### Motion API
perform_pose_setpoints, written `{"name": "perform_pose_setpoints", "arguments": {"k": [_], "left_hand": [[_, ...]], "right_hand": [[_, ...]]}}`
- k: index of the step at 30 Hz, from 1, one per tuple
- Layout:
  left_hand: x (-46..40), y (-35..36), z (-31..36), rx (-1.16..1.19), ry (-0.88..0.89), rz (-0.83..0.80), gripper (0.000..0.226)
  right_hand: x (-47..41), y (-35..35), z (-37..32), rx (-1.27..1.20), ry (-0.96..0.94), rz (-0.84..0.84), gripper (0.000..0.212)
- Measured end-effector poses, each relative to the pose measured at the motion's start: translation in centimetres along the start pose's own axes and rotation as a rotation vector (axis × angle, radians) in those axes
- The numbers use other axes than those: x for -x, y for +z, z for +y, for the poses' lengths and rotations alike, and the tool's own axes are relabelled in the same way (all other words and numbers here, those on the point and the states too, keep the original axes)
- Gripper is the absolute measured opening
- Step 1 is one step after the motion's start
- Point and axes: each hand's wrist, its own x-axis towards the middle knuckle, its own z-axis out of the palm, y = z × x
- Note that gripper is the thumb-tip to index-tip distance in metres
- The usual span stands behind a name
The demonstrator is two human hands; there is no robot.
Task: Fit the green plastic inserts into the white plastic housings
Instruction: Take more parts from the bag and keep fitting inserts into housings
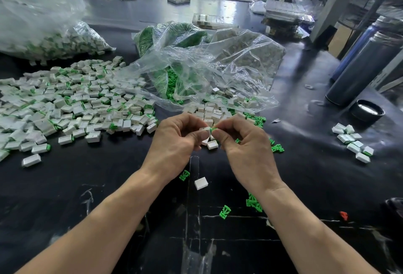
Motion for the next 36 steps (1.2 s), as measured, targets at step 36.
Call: {"name": "perform_pose_setpoints", "arguments": {"k": [36], "left_hand": [[-0.1, 0.5, 0.1, 0.090, -0.003, -0.020, 0.012]], "right_hand": [[-0.6, -0.1, 0.5, -0.308, 0.160, -0.029, 0.024]]}}
